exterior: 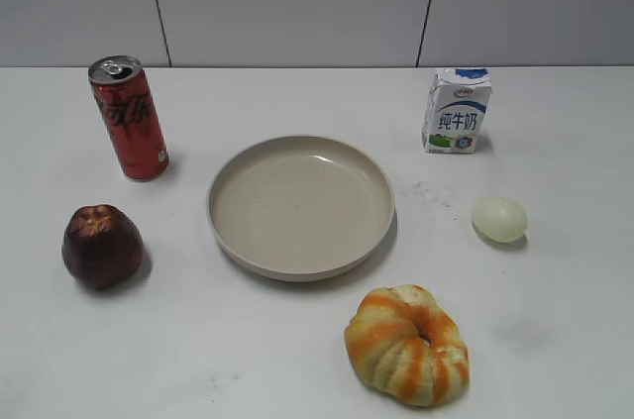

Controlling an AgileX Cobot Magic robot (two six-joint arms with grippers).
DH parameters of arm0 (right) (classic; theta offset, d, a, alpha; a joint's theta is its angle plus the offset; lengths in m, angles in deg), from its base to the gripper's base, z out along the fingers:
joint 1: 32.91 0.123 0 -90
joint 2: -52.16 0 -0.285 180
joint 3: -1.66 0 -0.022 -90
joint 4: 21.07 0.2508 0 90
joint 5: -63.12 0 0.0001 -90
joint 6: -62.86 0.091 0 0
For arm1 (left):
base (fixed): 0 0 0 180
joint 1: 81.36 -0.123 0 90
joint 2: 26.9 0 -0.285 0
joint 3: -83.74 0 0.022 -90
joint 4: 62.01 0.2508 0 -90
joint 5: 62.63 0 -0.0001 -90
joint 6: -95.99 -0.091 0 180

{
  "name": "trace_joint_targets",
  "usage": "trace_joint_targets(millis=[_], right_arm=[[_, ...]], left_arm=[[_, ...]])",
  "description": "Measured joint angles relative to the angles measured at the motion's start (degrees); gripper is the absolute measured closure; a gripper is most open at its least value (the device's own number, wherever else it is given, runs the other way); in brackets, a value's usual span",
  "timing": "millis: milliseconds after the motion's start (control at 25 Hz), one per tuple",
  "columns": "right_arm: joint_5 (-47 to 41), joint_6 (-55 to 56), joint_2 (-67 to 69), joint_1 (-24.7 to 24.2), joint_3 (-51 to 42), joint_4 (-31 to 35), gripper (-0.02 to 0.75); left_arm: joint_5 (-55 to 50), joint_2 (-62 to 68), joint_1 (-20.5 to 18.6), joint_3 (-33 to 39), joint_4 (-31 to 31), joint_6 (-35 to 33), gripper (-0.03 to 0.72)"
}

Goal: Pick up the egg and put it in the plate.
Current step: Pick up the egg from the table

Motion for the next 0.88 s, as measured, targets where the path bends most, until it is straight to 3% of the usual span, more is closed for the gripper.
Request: trace_joint_targets(millis=[520,880], right_arm=[[0.2,0.2,3.0,0.0,0.0,-0.7,0.154],[9.1,0.2,30.0,0.0,3.6,1.3,0.154]], left_arm=[[0.0,0.0,0.0,0.0,0.0,0.0,0.459],[0.0,0.0,0.0,0.0,0.0,0.0,0.459]])
